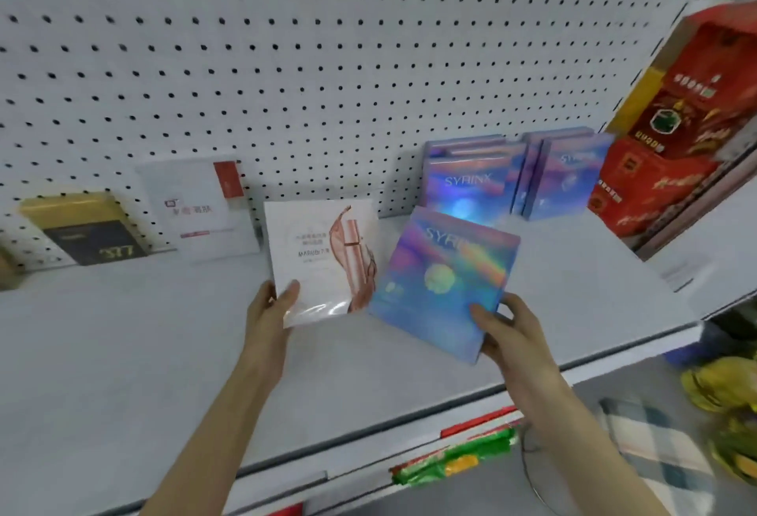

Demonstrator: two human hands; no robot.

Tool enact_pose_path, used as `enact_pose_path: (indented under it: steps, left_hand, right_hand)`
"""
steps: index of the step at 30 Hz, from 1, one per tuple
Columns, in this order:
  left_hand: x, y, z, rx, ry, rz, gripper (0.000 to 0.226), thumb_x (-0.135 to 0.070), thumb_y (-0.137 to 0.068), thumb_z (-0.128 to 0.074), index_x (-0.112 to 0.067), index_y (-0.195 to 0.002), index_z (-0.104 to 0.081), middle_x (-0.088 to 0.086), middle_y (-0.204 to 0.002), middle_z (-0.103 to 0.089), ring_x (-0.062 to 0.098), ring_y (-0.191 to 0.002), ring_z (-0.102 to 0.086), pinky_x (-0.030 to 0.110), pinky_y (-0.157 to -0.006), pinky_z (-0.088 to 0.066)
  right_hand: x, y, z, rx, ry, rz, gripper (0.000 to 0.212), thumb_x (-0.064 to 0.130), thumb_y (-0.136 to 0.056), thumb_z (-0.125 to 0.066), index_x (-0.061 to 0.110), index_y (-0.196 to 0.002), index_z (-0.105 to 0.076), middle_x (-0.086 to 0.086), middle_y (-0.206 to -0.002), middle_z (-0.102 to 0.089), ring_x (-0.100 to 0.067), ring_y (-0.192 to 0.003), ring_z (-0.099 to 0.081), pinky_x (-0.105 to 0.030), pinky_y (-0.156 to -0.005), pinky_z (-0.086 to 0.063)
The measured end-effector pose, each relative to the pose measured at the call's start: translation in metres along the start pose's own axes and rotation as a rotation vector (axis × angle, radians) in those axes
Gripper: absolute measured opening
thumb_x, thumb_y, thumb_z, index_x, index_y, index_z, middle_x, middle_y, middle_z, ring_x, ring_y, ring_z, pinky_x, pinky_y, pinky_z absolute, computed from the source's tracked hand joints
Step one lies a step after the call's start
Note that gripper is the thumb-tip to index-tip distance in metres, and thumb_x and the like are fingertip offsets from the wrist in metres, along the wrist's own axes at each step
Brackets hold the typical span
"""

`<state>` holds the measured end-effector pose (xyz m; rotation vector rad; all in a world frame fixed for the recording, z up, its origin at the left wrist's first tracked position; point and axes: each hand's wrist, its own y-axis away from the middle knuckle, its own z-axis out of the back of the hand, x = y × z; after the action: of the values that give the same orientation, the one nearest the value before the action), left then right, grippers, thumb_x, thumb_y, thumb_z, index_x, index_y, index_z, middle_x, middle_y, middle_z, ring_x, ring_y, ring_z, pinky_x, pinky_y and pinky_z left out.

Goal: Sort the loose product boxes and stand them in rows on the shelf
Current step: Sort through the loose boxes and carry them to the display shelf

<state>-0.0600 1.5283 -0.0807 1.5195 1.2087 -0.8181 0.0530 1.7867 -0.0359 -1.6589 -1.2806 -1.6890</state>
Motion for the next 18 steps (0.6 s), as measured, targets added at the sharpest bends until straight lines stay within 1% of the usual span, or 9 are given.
enact_pose_path:
  steps: [3,5,6,7,8,10,11,15,18]
  left_hand:
    - [0.002,-0.021,-0.003,0.0,-0.126,-0.086,0.023,-0.017,-0.092,-0.059,-0.013,-0.115,-0.061,0.007,-0.115,-0.068,0.024,-0.105,-0.064,0.036,-0.09,-0.05]
    - [-0.002,-0.037,-0.004,0.014,-0.246,-0.142,0.023,-0.019,-0.091,-0.061,-0.016,-0.114,-0.062,0.0,-0.112,-0.069,0.016,-0.102,-0.065,0.027,-0.084,-0.051]
    - [-0.005,-0.047,-0.006,0.025,-0.304,-0.168,0.02,-0.019,-0.091,-0.062,-0.018,-0.111,-0.063,-0.003,-0.109,-0.069,0.014,-0.1,-0.065,0.024,-0.08,-0.051]
    - [-0.007,-0.059,-0.006,0.031,-0.361,-0.191,0.019,-0.018,-0.091,-0.063,-0.019,-0.109,-0.064,-0.004,-0.108,-0.069,0.015,-0.099,-0.065,0.023,-0.079,-0.051]
    - [-0.007,-0.072,-0.007,0.028,-0.407,-0.208,0.02,-0.019,-0.09,-0.064,-0.018,-0.11,-0.064,-0.002,-0.108,-0.069,0.017,-0.098,-0.064,0.025,-0.079,-0.051]
    - [-0.009,-0.091,-0.008,-0.006,-0.464,-0.216,0.03,-0.023,-0.088,-0.066,-0.012,-0.116,-0.063,0.003,-0.11,-0.068,0.019,-0.097,-0.063,0.032,-0.083,-0.052]
    - [-0.009,-0.098,-0.009,-0.026,-0.478,-0.217,0.034,-0.024,-0.088,-0.067,-0.011,-0.118,-0.062,0.005,-0.111,-0.067,0.02,-0.096,-0.063,0.032,-0.083,-0.052]
    - [-0.011,-0.116,-0.018,-0.061,-0.532,-0.303,0.031,-0.019,-0.086,-0.069,-0.014,-0.115,-0.058,0.003,-0.108,-0.065,0.019,-0.094,-0.061,0.021,-0.075,-0.047]
    - [-0.013,-0.125,-0.024,-0.081,-0.556,-0.343,0.03,-0.011,-0.085,-0.069,-0.018,-0.111,-0.057,0.001,-0.103,-0.064,0.016,-0.092,-0.059,0.011,-0.07,-0.043]
  right_hand:
    - [0.011,-0.032,-0.001,0.06,0.033,0.011,0.024,0.005,-0.087,-0.064,0.006,-0.109,-0.054,-0.008,-0.092,-0.074,-0.019,-0.076,-0.071,-0.03,-0.061,-0.058]
    - [0.015,-0.051,-0.001,0.096,0.077,0.036,0.022,0.005,-0.087,-0.064,0.008,-0.107,-0.055,-0.005,-0.086,-0.074,-0.019,-0.074,-0.07,-0.031,-0.061,-0.057]
    - [0.016,-0.058,-0.001,0.108,0.096,0.054,0.019,0.004,-0.087,-0.063,0.009,-0.104,-0.055,-0.004,-0.083,-0.074,-0.019,-0.072,-0.07,-0.03,-0.06,-0.056]
    - [0.019,-0.063,-0.002,0.115,0.108,0.069,0.017,0.003,-0.087,-0.062,0.01,-0.102,-0.056,-0.003,-0.08,-0.074,-0.019,-0.071,-0.069,-0.029,-0.058,-0.055]
    - [0.02,-0.07,-0.002,0.121,0.117,0.088,0.016,0.003,-0.088,-0.061,0.011,-0.101,-0.056,-0.002,-0.08,-0.074,-0.018,-0.071,-0.069,-0.029,-0.058,-0.055]
    - [0.024,-0.081,-0.006,0.138,0.118,0.116,0.017,0.004,-0.089,-0.061,0.012,-0.103,-0.057,-0.001,-0.083,-0.075,-0.016,-0.073,-0.07,-0.028,-0.06,-0.056]
    - [0.028,-0.085,-0.009,0.145,0.116,0.12,0.018,0.004,-0.089,-0.06,0.012,-0.105,-0.057,-0.001,-0.085,-0.075,-0.016,-0.075,-0.07,-0.029,-0.062,-0.057]
    - [0.042,-0.103,-0.024,0.157,0.165,0.181,0.02,0.007,-0.089,-0.061,0.011,-0.108,-0.056,0.0,-0.086,-0.075,-0.014,-0.077,-0.07,-0.029,-0.065,-0.055]
    - [0.049,-0.114,-0.029,0.158,0.161,0.216,0.018,0.008,-0.089,-0.062,0.012,-0.107,-0.058,-0.003,-0.091,-0.075,-0.021,-0.083,-0.069,-0.04,-0.074,-0.054]
